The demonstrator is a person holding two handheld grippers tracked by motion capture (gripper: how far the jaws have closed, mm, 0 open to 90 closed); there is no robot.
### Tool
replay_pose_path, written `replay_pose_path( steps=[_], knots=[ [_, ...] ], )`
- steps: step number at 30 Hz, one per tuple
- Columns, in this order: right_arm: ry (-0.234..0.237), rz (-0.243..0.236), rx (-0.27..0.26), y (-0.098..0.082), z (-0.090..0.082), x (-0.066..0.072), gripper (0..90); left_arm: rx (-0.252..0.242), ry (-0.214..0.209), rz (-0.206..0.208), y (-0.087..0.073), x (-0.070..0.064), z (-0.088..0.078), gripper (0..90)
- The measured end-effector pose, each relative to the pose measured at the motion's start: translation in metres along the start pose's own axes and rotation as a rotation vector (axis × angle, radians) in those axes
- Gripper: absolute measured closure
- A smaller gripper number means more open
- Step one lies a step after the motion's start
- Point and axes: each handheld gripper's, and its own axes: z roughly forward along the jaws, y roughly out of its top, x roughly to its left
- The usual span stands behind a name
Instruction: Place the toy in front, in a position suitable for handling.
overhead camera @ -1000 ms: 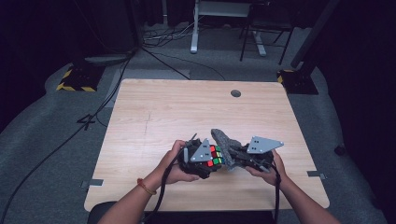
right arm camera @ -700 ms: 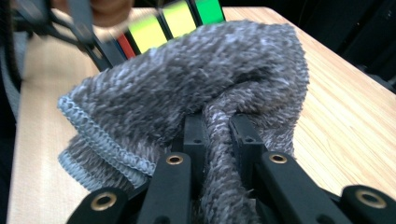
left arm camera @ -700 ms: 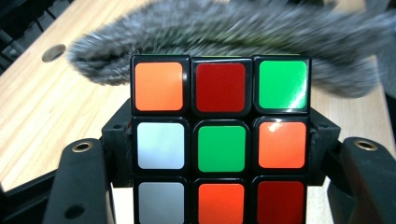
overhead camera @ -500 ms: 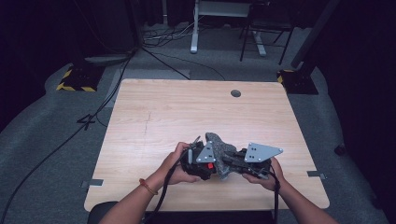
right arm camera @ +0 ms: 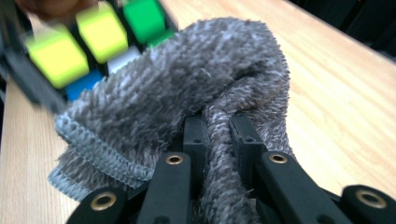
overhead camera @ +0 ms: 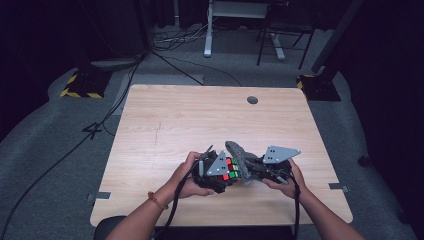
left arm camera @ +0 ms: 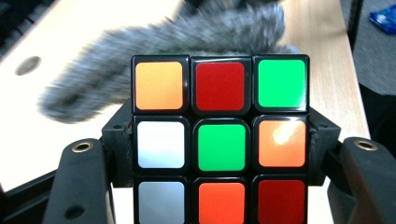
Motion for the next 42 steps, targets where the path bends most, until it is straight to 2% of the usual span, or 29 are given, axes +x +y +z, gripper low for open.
replay_pose_path(
  steps=[1, 3, 7, 9, 11, 13, 15, 17, 19, 22, 25, 28, 30, 32, 35, 37, 38, 39, 41, 42],
  knots=[
    [0.004, -0.002, 0.0, -0.001, 0.001, 0.001, 79.4, -0.006, 0.003, -0.01, 0.0, 0.001, -0.002, 33.7],
    [0.004, -0.012, -0.004, 0.001, 0.002, 0.005, 79.4, 0.003, 0.012, -0.006, -0.001, 0.002, -0.001, 33.7],
    [-0.059, -0.064, -0.012, 0.008, -0.005, 0.014, 79.5, 0.014, 0.021, -0.005, -0.002, 0.004, 0.0, 33.7],
    [-0.063, -0.061, -0.029, 0.009, -0.008, 0.014, 79.5, 0.028, 0.028, -0.021, -0.003, 0.005, 0.001, 33.7],
    [-0.044, -0.056, -0.059, 0.011, -0.011, 0.015, 79.5, 0.057, 0.037, -0.033, -0.004, 0.005, 0.005, 33.7],
    [-0.004, -0.076, -0.079, 0.015, -0.013, 0.021, 79.4, 0.061, 0.014, -0.033, -0.003, 0.003, 0.009, 33.6],
    [-0.023, -0.107, -0.073, 0.017, -0.011, 0.028, 79.4, 0.078, 0.025, -0.018, -0.002, 0.0, 0.012, 33.6],
    [-0.01, -0.099, -0.095, 0.017, -0.013, 0.027, 79.4, 0.064, -0.003, -0.038, -0.002, 0.0, 0.014, 33.6],
    [0.013, -0.076, -0.127, 0.019, -0.016, 0.027, 79.4, 0.075, -0.008, -0.031, -0.001, -0.003, 0.018, 33.6],
    [0.005, -0.089, -0.14, 0.023, -0.018, 0.031, 79.1, 0.092, -0.033, -0.021, -0.001, -0.008, 0.025, 33.6],
    [-0.023, -0.09, -0.114, 0.023, -0.016, 0.031, 79.0, 0.119, -0.026, 0.01, 0.002, -0.014, 0.029, 33.5],
    [-0.069, -0.093, -0.073, 0.02, -0.014, 0.024, 79.0, 0.079, -0.038, 0.009, 0.003, -0.013, 0.024, 33.6],
    [-0.087, -0.075, -0.052, 0.016, -0.012, 0.018, 79.1, 0.056, -0.009, 0.019, 0.004, -0.012, 0.018, 33.6],
    [-0.097, -0.076, -0.044, 0.012, -0.011, 0.013, 79.1, 0.021, -0.002, 0.001, 0.003, -0.008, 0.014, 33.6],
    [-0.08, -0.032, -0.058, 0.005, -0.008, 0.004, 78.9, -0.012, 0.0, -0.018, 0.0, -0.004, 0.009, 33.6],
    [-0.049, 0.003, -0.088, 0.002, -0.007, 0.0, 79.0, -0.009, -0.005, -0.021, 0.0, -0.003, 0.01, 33.6],
    [-0.043, 0.004, -0.099, 0.002, -0.008, 0.0, 78.9, 0.001, 0.0, -0.019, -0.001, -0.003, 0.011, 33.6],
    [-0.046, -0.009, -0.117, 0.003, -0.01, 0.002, 79.0, 0.019, 0.004, -0.019, -0.001, -0.004, 0.014, 33.5],
    [-0.005, -0.047, -0.15, 0.01, -0.014, 0.013, 79.0, 0.05, -0.003, -0.009, -0.001, -0.005, 0.02, 33.5],
    [-0.015, -0.08, -0.143, 0.014, -0.014, 0.02, 79.0, 0.058, -0.005, -0.003, -0.001, -0.006, 0.022, 33.3]
  ],
)
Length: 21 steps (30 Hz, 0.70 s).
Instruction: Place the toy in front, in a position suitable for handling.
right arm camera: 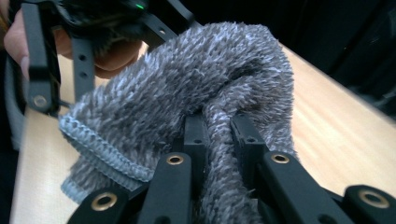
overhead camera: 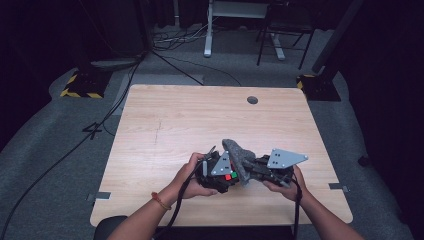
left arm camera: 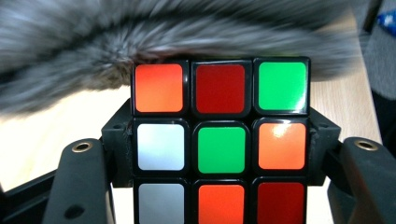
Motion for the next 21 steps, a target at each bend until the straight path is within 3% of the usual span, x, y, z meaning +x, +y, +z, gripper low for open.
replay_pose_path(
  steps=[1, 3, 7, 13, 17, 21],
  knots=[
    [-0.019, -0.036, 0.012, 0.003, 0.001, 0.005, 79.0, 0.006, -0.008, 0.0, 0.0, 0.0, 0.002, 33.4],
    [0.02, -0.014, -0.013, 0.006, 0.0, 0.008, 79.0, 0.023, -0.002, 0.01, 0.002, -0.003, 0.005, 33.4],
    [0.056, 0.004, -0.013, 0.008, 0.003, 0.01, 78.8, 0.041, -0.003, 0.022, 0.003, -0.005, 0.011, 33.3],
    [0.034, 0.007, 0.011, 0.004, 0.004, 0.003, 78.5, 0.045, 0.019, 0.029, 0.002, -0.002, 0.009, 33.5],
    [-0.005, 0.05, 0.043, -0.009, 0.003, -0.012, 78.5, 0.019, 0.043, 0.019, 0.001, 0.003, -0.003, 33.5],
    [-0.003, 0.107, 0.072, -0.022, 0.006, -0.026, 78.6, -0.066, 0.044, -0.004, 0.001, 0.007, -0.018, 33.5]
  ],
)
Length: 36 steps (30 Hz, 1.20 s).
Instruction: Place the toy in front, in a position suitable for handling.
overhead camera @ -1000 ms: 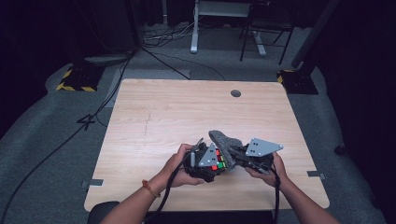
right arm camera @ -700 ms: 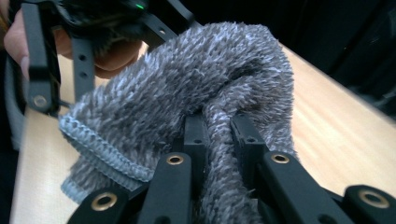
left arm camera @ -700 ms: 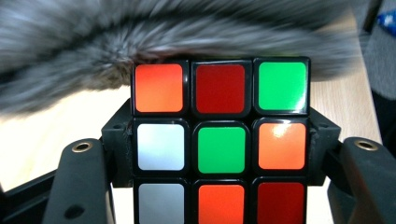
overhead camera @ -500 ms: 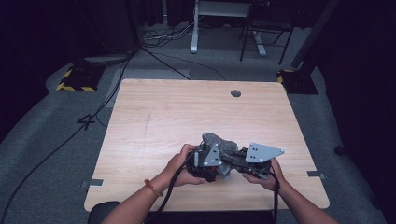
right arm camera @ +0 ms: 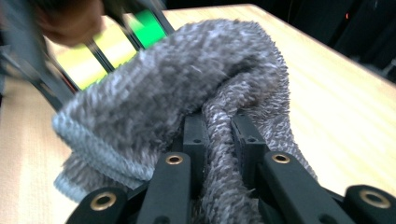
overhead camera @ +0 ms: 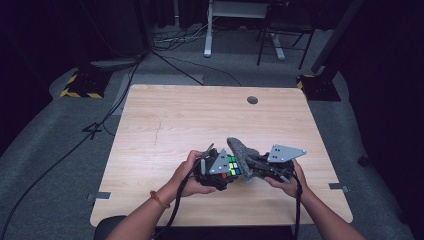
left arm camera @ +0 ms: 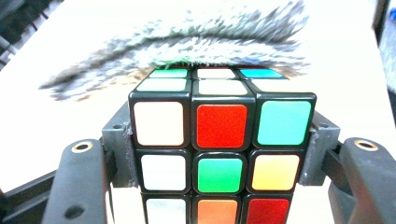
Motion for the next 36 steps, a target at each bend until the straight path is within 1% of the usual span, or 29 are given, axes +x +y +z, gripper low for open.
replay_pose_path(
  steps=[2, 3, 4, 5, 7, 8, 9, 10, 12, 14, 15, 18, 19, 20, 21, 23, 26, 28, 30, 32, 33, 34, 36],
  knots=[
    [0.016, -0.001, 0.004, -0.003, 0.003, 0.0, 78.6, -0.038, -0.013, -0.006, 0.002, 0.001, -0.005, 33.5],
    [0.041, 0.012, -0.014, -0.002, 0.004, 0.001, 78.6, -0.051, -0.022, -0.013, 0.002, 0.001, -0.006, 33.5],
    [0.061, 0.015, -0.031, -0.001, 0.003, 0.002, 78.6, -0.057, -0.023, -0.006, 0.002, 0.0, -0.006, 33.5],
    [0.068, 0.009, -0.039, 0.0, 0.003, 0.003, 78.6, -0.064, -0.026, 0.0, 0.001, -0.001, -0.005, 33.5],
    [0.085, 0.016, -0.045, 0.001, 0.002, 0.005, 78.7, -0.071, -0.041, -0.007, 0.0, 0.0, -0.003, 33.3],
    [0.083, 0.014, -0.049, 0.001, 0.002, 0.006, 78.8, -0.06, -0.049, -0.015, -0.001, 0.0, -0.002, 33.2],
    [0.083, 0.02, -0.057, 0.0, 0.001, 0.006, 78.9, -0.05, -0.047, -0.022, -0.003, 0.0, 0.001, 32.8],
    [0.09, 0.035, -0.075, 0.0, 0.0, 0.004, 78.9, -0.033, -0.036, -0.012, -0.004, 0.0, 0.003, 32.8],
    [0.11, 0.051, -0.11, 0.002, -0.005, 0.002, 78.9, -0.011, -0.041, -0.011, -0.006, -0.001, 0.008, 33.1],
    [0.102, 0.032, -0.115, 0.005, -0.007, 0.005, 79.0, -0.013, -0.04, -0.011, -0.006, -0.002, 0.009, 33.0],
    [0.089, 0.023, -0.112, 0.006, -0.008, 0.007, 79.0, -0.008, -0.039, -0.008, -0.005, -0.002, 0.01, 33.1],
    [0.084, 0.017, -0.119, 0.008, -0.009, 0.008, 78.9, 0.022, -0.03, -0.001, -0.004, -0.003, 0.013, 33.0],
    [0.08, 0.009, -0.117, 0.009, -0.009, 0.01, 78.9, 0.038, -0.026, 0.001, -0.004, -0.004, 0.015, 33.0],
    [0.079, 0.003, -0.118, 0.01, -0.009, 0.011, 79.0, 0.044, -0.029, 0.008, -0.004, -0.005, 0.016, 33.0],
    [0.077, -0.005, -0.116, 0.01, -0.008, 0.013, 78.9, 0.047, -0.025, 0.009, -0.004, -0.005, 0.017, 32.9],
    [0.054, -0.02, -0.112, 0.012, -0.009, 0.015, 78.9, 0.052, -0.026, 0.002, -0.003, -0.005, 0.018, 33.1],
    [0.043, -0.025, -0.113, 0.013, -0.009, 0.016, 78.9, 0.048, -0.021, 0.004, -0.003, -0.004, 0.016, 33.2],
    [0.028, -0.026, -0.103, 0.013, -0.008, 0.016, 78.9, 0.028, -0.018, 0.002, -0.002, -0.003, 0.013, 33.4],
    [0.007, -0.034, -0.068, 0.012, -0.005, 0.016, 78.9, 0.01, -0.009, 0.0, -0.002, -0.002, 0.01, 33.4],
    [-0.001, -0.029, -0.018, 0.007, 0.0, 0.013, 78.9, -0.002, -0.009, -0.005, -0.002, -0.001, 0.005, 33.5],
    [0.0, -0.026, 0.012, 0.004, 0.003, 0.011, 78.9, -0.01, -0.004, 0.0, -0.002, 0.0, 0.002, 33.5],
    [0.008, -0.021, 0.028, 0.001, 0.006, 0.01, 78.9, -0.016, 0.0, -0.007, -0.002, 0.001, 0.0, 33.5],
    [0.029, -0.025, 0.041, 0.0, 0.008, 0.011, 78.9, -0.021, 0.005, -0.011, -0.003, 0.003, -0.003, 33.5]
  ],
)
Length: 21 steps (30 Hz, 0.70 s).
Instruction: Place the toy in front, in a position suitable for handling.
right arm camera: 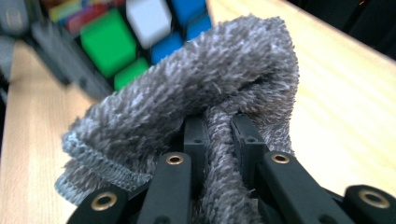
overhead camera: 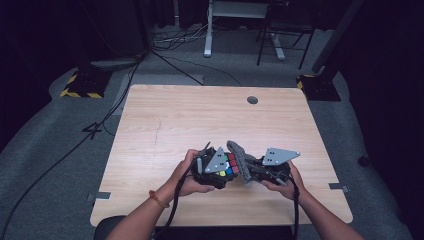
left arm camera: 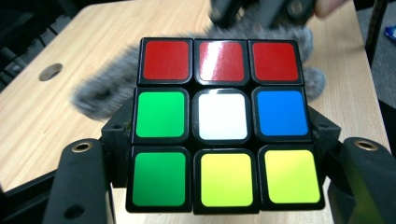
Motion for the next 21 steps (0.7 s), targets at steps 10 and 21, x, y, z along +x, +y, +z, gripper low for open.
replay_pose_path(
  steps=[10, 21],
  knots=[
    [-0.01, -0.073, -0.112, 0.021, -0.02, 0.02, 79.0, 0.014, -0.027, -0.008, -0.003, -0.002, 0.005, 33.5],
    [-0.021, -0.035, -0.014, 0.01, -0.01, 0.006, 79.0, 0.012, -0.026, 0.014, 0.001, -0.006, 0.004, 33.4]
  ],
)
